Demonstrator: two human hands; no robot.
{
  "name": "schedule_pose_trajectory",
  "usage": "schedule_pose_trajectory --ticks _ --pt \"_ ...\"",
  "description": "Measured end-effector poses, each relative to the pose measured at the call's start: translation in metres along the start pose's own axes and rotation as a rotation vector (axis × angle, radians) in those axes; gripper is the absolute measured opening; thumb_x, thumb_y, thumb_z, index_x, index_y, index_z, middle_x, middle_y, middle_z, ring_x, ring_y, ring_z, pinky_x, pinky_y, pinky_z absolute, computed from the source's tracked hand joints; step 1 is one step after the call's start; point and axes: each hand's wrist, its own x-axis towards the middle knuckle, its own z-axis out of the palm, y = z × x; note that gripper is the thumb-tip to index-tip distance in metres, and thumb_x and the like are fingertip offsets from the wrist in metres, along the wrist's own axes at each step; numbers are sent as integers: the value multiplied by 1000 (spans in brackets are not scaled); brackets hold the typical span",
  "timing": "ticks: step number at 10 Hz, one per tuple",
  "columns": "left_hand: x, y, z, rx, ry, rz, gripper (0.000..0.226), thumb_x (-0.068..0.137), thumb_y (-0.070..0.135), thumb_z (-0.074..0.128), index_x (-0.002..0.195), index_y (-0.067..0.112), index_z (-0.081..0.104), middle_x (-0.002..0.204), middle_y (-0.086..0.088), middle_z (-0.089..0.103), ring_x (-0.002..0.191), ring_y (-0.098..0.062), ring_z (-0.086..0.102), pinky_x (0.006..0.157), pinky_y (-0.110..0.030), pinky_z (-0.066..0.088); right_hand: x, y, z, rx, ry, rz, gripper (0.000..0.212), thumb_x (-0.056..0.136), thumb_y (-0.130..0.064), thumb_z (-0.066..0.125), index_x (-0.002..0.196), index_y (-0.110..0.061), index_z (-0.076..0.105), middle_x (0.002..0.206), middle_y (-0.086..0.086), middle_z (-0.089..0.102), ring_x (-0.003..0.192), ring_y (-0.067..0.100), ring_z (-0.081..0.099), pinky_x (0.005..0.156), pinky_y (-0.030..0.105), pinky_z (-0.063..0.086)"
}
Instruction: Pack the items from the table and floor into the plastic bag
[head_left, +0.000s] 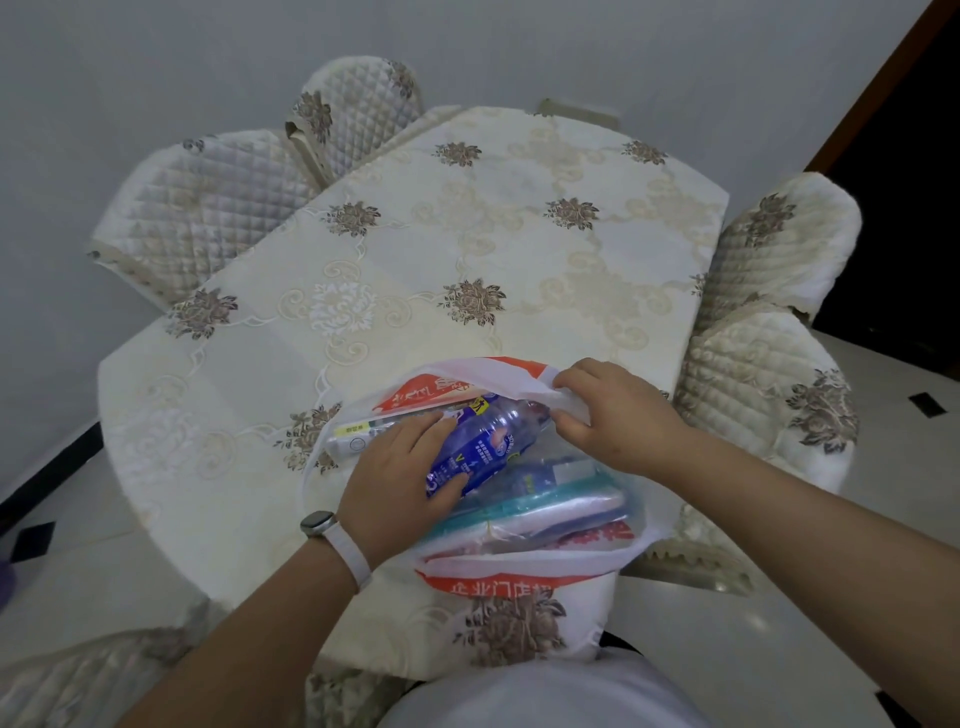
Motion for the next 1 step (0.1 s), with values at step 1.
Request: schedule_pose_trajectory --ticks 1 --pt "7 4 -16 -8 68 38 56 85 46 57 131 13 56 130 -7 60 116 -24 57 99 -39 47 -7 -6 -4 -54 93 -137 44 92 -44 51 125 -17 59 117 2 62 100 23 58 80 37 49"
